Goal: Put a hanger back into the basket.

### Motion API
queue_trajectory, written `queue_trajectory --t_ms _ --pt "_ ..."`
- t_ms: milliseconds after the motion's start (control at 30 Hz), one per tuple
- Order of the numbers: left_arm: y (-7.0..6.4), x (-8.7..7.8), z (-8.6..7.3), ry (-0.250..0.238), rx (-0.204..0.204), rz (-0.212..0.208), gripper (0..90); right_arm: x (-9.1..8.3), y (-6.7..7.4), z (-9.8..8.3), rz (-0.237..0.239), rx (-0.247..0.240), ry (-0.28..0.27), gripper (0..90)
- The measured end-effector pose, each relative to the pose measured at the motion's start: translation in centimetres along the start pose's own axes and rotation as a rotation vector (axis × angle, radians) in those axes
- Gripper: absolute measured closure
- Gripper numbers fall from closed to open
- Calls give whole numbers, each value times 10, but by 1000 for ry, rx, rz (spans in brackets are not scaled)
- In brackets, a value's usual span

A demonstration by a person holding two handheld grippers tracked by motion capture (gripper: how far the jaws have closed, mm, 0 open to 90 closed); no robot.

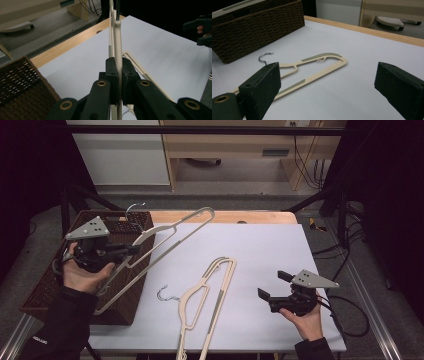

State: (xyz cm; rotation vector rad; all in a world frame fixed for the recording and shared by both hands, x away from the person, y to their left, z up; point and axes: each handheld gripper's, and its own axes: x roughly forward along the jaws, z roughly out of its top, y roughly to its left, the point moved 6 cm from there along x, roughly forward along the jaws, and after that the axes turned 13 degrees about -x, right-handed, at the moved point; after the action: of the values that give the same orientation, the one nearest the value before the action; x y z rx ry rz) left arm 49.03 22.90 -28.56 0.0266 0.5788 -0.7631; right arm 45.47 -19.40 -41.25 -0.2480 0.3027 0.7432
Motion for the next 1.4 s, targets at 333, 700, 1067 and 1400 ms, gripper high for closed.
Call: queue_trajectory --t_ms 333,700,1067,1400 --pt "52 -21 -2 -5 -30 76 857 0 -2 -2 -4 -6 9 68" --pt "95 -39 -12 -6 -66 135 858 -2 -5 -2 -21 -4 6 43" --pt "128 -48 -24 16 -93 191 857 -3 -7 -3 -23 -6 10 35" --pt "156 -56 -36 13 -131 230 857 0 -7 -4 -24 -4 18 35"
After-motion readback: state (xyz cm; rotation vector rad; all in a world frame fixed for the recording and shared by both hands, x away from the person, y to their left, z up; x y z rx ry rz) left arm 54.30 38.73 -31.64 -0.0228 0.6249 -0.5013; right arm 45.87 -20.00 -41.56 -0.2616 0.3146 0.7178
